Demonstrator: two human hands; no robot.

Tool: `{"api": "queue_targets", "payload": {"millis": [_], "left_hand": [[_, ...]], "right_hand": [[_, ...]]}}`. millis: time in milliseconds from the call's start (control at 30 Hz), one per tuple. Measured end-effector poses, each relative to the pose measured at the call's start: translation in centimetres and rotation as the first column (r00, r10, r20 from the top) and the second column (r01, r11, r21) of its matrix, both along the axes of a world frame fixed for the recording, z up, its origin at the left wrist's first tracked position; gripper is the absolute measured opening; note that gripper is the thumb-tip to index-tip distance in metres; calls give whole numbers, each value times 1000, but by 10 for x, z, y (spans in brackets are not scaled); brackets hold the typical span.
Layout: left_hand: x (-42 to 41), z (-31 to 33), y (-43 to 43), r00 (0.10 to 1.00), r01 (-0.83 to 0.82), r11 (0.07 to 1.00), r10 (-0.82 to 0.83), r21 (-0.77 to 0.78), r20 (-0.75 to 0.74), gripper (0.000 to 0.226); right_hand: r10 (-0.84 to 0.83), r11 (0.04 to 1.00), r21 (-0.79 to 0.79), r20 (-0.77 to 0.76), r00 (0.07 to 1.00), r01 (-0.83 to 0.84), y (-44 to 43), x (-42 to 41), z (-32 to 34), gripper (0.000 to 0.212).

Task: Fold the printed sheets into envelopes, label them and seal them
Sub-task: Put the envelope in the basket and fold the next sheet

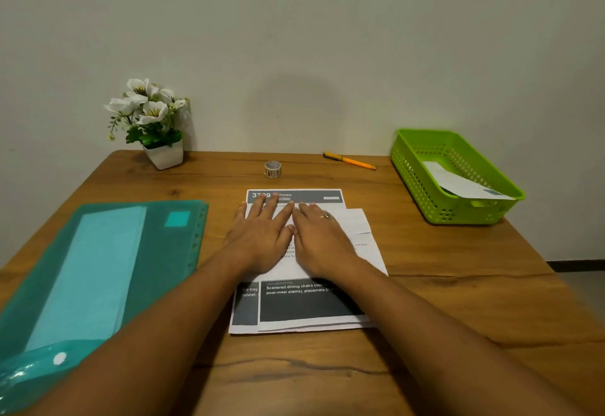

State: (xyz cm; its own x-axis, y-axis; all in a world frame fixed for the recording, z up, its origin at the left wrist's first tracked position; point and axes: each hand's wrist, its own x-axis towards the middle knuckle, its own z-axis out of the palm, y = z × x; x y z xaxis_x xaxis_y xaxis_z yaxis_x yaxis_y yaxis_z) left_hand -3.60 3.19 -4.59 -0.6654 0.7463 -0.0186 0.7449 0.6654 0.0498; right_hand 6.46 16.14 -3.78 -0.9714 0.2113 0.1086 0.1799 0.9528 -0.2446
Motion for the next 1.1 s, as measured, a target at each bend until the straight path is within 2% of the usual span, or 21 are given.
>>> {"api": "queue_targets", "payload": {"millis": [67,167,333,433,567,600,700,767,833,967,1100], "left_hand": [[0,0,0,1000,-5,1000,5,-12,0,61],[-1,0,0,1000,-4,1000,4,-22,5,61],[1,2,0,999,-21,1000,22,-21,23,68],[10,6,6,993,-117,992,118,-48,25,78],[30,14,37,955,-297,947,294,-125,-42,84],[35,14,45,966,-259,959,258,-118,-28,82],[40,9,54,998,-6,998,10,-58,64,69],[30,8,44,995,72,996,-68,-57,76,67],[15,8,28,997,47,997,-43,-63,67,69],[-3,6,3,992,-122,991,123,-54,24,74],[1,4,3,991,-137,990,137,-27,1,74]], "right_hand": [[36,999,-32,-13,999,-37,2,2,-4,55],[37,999,-8,75,996,-37,19,12,-5,65],[-121,992,51,190,974,113,67,35,-6,79],[-149,989,55,203,968,140,78,41,-8,79],[-151,988,52,184,971,144,77,40,-10,79],[-151,988,53,181,972,143,77,40,-11,79],[-153,988,60,177,972,144,78,41,-11,79],[-150,988,60,170,974,141,78,40,-11,79],[-146,989,58,158,977,139,78,40,-12,79],[-148,988,66,148,978,140,79,40,-14,80],[-143,989,57,150,978,136,78,42,-12,90]]}}
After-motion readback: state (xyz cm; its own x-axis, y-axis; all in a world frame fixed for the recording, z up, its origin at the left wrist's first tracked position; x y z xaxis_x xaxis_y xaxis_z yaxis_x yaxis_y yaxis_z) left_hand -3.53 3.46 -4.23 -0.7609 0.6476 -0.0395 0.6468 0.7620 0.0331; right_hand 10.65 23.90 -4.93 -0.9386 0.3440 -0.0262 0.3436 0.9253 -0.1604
